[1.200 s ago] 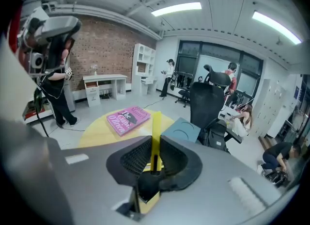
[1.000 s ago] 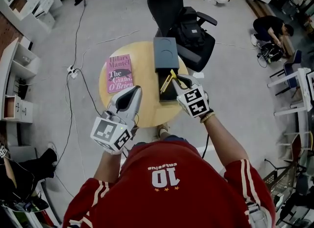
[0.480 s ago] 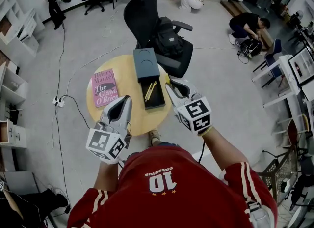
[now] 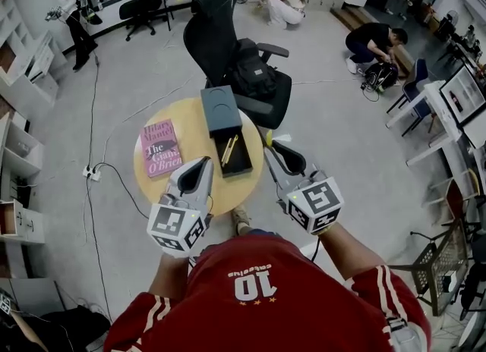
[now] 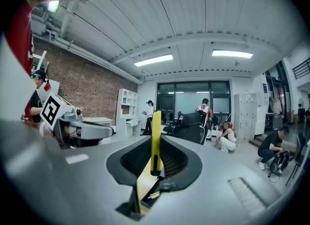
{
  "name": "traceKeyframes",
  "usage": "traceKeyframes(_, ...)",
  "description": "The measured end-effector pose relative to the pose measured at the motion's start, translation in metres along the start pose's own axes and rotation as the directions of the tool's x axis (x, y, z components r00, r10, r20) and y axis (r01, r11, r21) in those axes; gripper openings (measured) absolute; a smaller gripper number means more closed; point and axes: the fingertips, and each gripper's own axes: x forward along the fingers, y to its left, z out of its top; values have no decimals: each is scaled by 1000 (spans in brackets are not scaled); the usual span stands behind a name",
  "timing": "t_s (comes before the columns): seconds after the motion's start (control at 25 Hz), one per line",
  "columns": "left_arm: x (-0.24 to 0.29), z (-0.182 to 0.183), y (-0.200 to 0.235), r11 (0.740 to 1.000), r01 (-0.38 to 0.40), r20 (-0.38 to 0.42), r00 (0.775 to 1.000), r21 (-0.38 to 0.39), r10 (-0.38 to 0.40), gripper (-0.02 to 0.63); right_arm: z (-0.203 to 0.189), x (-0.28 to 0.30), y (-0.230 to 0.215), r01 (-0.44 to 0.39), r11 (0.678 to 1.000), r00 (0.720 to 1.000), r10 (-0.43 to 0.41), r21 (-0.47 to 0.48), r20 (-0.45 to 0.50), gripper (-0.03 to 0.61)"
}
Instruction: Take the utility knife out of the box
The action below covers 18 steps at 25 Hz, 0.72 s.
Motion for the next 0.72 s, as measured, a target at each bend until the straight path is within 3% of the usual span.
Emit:
traceKeyframes(0.48, -8, -2, 3, 1000, -7, -15, 1000, 15, 7, 3, 9, -4, 11, -9, 1000, 999, 9, 19, 31, 51)
traceKeyframes(0.72, 6, -3, -1, 999, 45, -19, 999, 15, -45, 94, 8, -2, 4, -9, 1000, 999, 8, 20, 35, 51)
